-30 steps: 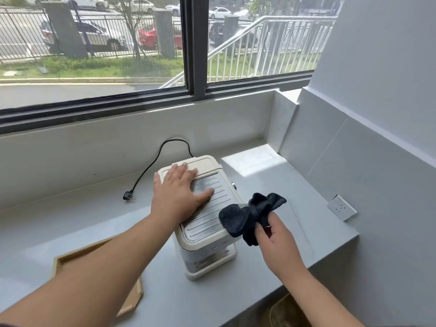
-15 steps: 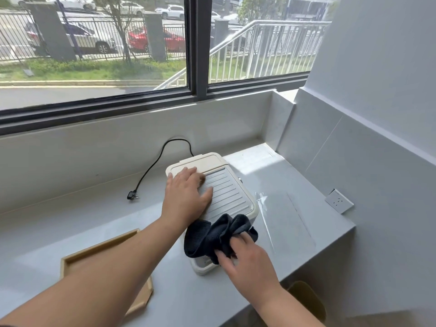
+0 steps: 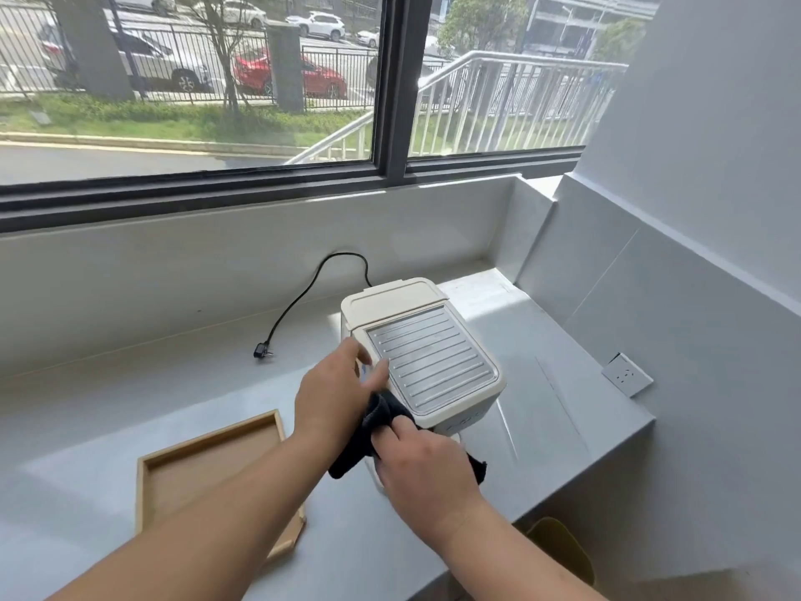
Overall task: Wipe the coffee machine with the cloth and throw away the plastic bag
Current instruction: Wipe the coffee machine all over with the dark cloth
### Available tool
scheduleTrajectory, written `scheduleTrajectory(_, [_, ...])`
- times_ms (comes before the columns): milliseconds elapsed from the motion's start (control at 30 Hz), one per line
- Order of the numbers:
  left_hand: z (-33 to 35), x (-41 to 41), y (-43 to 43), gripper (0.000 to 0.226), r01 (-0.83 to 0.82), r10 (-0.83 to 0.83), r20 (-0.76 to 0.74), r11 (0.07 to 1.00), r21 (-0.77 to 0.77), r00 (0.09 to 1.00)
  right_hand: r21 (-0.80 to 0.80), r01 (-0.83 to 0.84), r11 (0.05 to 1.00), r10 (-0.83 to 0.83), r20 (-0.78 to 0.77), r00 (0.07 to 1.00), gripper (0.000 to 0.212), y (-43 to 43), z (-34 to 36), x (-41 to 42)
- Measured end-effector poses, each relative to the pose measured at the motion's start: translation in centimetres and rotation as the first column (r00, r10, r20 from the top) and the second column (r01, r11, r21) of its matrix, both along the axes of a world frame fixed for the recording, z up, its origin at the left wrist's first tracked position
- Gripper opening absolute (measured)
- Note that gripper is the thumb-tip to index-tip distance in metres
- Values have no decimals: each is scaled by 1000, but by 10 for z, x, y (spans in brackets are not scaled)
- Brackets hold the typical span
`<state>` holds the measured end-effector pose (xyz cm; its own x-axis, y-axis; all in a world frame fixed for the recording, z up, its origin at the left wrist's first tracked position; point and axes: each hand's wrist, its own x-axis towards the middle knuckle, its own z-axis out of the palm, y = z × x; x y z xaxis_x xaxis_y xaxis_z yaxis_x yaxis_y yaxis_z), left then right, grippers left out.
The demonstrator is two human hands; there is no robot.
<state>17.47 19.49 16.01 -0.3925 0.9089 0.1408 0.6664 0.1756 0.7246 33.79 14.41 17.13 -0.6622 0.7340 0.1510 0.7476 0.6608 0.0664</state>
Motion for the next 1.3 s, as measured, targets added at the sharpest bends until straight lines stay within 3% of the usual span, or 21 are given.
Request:
scheduleTrajectory(133, [-12,-25,-14,61,17,36,333,988,-155,942,-132,63,989,-64,-5,998,24,8,10,-35])
scheduleTrajectory(233, [-12,-34,-20,44,106,4,528,978,-179,849,-186,112,976,-126,-66,990,24,22,19,-61])
scheduleTrajectory(367, [-3,-34,-31,37,175,-24,809,980,-98,587,-262,179,948,-225,-160,961,13,43,34,-84])
scheduleTrajectory(467, [-4,-36,-34,29,127,-45,853,992,-25,519,-336,114,935,-201,-237,950,10,55,39,-89])
scheduleTrajectory(567, [2,-35,-27,29,80,10,863,995,-58,504,-360,0,933,-106,-276,955,18,61,42,-86])
scheduleTrajectory(700, [5,-24,-14,24,60,-22,830,998,-14,558,-320,-107,941,1,-314,950,32,77,46,-65])
scheduleTrajectory(767, [4,-18,-8,24,11,-23,775,1000,21,631,-284,-172,943,56,-377,925,42,87,48,-50])
scheduleTrajectory(867, [0,-9,1,29,-63,19,719,997,34,694,-184,-256,949,155,-437,886,39,103,48,-24])
scheduleTrajectory(967, [-7,-4,10,21,-158,77,693,986,53,717,-101,-256,961,190,-431,882,37,126,42,3])
scheduleTrajectory(1167, [-28,-2,26,12,-325,201,702,945,46,683,-256,-241,936,184,-229,956,50,145,33,22])
scheduleTrajectory(1300, [-37,-4,39,16,-387,255,706,922,29,660,-265,-220,939,165,-213,963,52,146,30,23])
